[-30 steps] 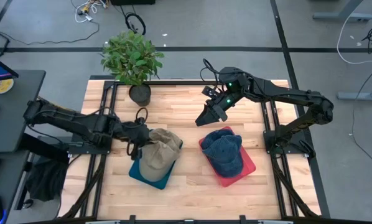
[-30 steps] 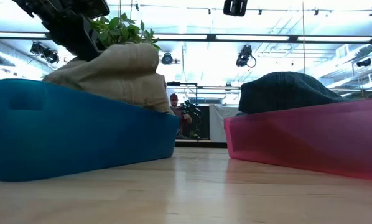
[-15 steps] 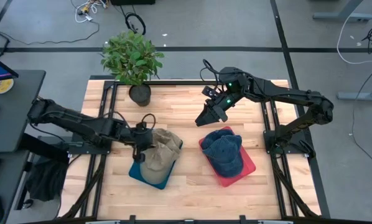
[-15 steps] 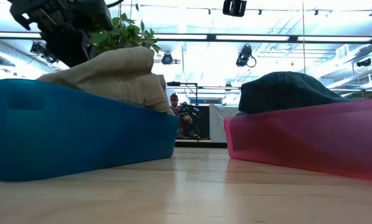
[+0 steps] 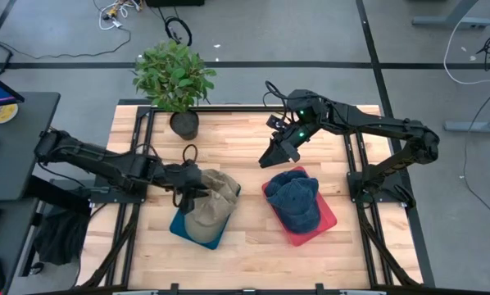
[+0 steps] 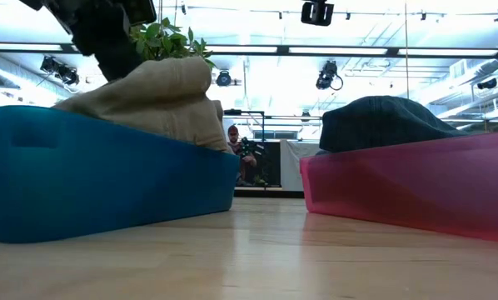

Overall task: Pick & Place hat
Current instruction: Put the brown cap into the blue bin, then return to Home Position

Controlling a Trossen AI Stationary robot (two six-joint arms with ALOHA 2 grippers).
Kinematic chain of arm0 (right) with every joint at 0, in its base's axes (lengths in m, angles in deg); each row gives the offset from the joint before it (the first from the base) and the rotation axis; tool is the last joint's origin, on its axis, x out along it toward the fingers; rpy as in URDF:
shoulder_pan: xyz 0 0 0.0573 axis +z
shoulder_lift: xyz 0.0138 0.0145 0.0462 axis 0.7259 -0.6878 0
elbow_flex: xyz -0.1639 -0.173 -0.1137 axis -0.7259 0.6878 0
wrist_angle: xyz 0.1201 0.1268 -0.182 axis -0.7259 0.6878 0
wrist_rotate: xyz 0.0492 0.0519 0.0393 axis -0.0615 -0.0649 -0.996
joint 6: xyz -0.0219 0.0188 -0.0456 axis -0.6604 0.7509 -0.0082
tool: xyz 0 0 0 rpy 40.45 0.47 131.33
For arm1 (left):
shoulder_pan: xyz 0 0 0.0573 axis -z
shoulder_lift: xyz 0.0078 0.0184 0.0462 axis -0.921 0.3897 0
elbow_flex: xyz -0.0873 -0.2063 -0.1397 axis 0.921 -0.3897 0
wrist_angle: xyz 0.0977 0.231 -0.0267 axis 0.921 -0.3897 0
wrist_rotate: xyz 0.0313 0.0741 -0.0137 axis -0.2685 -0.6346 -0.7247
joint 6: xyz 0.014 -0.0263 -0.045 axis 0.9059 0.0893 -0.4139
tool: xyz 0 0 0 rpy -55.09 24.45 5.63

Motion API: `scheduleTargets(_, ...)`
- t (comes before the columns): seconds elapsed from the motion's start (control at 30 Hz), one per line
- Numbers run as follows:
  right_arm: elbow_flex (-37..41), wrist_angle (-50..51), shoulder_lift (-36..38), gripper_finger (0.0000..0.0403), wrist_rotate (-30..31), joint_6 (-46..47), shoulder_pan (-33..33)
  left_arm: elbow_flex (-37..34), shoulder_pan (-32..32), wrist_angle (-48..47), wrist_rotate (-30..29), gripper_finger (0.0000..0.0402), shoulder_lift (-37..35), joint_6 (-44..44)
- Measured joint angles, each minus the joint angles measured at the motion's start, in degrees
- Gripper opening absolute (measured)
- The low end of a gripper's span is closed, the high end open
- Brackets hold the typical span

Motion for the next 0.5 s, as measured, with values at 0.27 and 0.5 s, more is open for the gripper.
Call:
scheduleTargets(0.27,0.0,0.41,0.0,0.0215,-0.02,-0.22,0.0,0.02,-0.07,-0.17,-1.11,0.0153,-3.69,-5.54)
scheduleTargets(0.5,0.0,6.93,0.0,0.0215,-2.54,-4.45,0.0,0.02,0.65,0.44,-8.22,0.0136,-8.62,-5.85)
